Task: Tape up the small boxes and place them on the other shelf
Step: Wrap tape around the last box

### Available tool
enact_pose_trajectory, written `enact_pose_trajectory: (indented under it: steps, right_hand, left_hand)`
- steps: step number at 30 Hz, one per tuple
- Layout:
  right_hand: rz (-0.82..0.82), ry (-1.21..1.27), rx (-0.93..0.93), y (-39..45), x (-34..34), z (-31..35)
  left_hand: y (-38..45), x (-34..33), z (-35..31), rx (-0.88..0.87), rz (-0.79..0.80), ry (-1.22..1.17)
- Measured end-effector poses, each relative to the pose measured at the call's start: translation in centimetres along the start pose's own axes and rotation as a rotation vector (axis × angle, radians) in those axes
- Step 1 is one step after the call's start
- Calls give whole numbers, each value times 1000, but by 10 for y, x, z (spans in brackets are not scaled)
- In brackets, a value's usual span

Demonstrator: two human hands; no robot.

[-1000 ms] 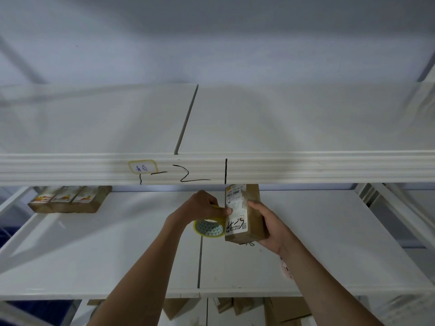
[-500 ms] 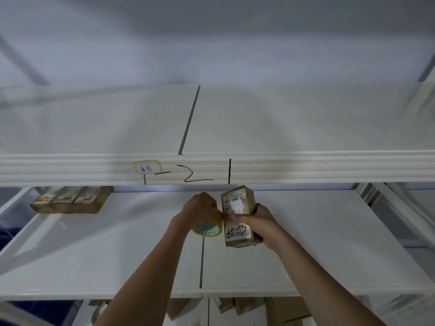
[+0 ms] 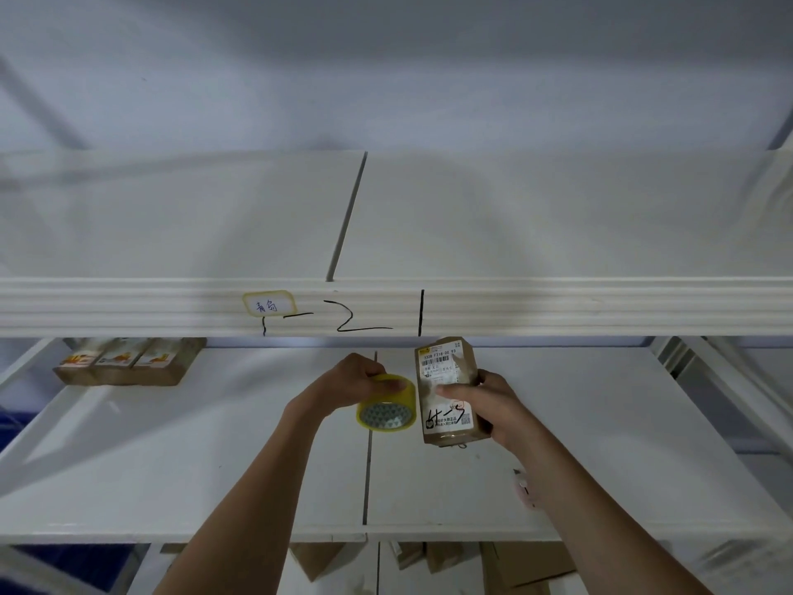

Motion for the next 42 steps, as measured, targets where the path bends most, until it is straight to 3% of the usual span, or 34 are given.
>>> enact_pose_trajectory:
  steps: [16,27,33,42]
  right_hand:
    - [30,68,-2,5,6,2]
    - [124,173,6,1,8,9]
    - [218,216,-32,-7,3,8]
    - [240,244,-41,-5,2,2]
  left_hand:
    - [6,-2,0,27,-156,304]
    - [10,-4,-9,-1,-152,224]
    - [9,-10,-11,14,-61,96]
    - [2,-10,-16,34,-46,34]
Point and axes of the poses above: each hand's wrist, its own y-axis towards the middle knuckle, its own x-axis out of the back of the hand, z = x × y, the point moved 4 cm from there along y, towards the middle knuckle, and after that the axes turned 9 degrees about -z, right-handed, at the moved point
